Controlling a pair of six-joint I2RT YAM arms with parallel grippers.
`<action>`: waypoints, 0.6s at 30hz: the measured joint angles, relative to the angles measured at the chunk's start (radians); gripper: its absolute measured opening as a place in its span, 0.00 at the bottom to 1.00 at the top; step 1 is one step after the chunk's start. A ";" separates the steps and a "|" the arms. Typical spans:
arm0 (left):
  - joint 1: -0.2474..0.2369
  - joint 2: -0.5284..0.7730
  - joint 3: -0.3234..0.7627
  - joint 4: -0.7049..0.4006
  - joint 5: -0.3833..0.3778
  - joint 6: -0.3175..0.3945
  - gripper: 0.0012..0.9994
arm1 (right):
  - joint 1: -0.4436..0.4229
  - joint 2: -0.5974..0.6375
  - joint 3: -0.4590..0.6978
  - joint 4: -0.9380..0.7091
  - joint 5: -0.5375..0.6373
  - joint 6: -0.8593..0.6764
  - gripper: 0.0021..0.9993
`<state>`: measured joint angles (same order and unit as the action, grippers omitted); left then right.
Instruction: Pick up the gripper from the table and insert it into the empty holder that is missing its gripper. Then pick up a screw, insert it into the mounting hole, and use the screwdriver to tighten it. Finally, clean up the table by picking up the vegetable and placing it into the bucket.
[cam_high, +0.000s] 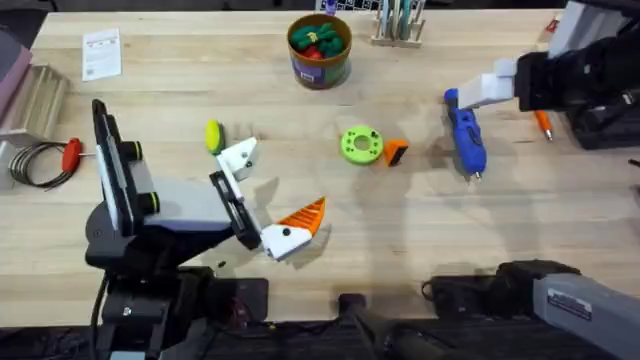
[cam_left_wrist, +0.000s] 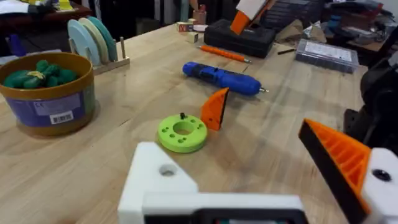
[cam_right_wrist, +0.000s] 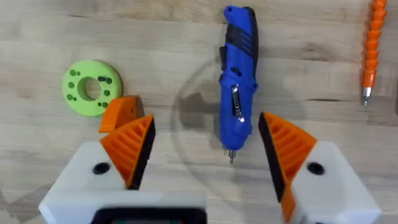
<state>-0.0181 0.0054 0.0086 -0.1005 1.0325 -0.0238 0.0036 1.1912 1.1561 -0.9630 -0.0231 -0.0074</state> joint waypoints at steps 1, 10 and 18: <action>0.000 0.000 0.000 0.000 0.000 0.000 0.99 | 0.000 0.000 0.000 0.000 0.000 0.000 0.99; 0.000 0.000 0.000 0.000 0.000 0.000 0.99 | 0.000 0.000 0.000 0.000 0.000 0.000 0.99; 0.000 0.000 0.000 0.000 0.000 0.000 0.99 | 0.005 0.000 0.003 -0.073 0.000 0.015 0.99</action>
<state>-0.0181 0.0055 0.0086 -0.1005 1.0325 -0.0238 0.0082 1.1912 1.1595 -1.0358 -0.0230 0.0081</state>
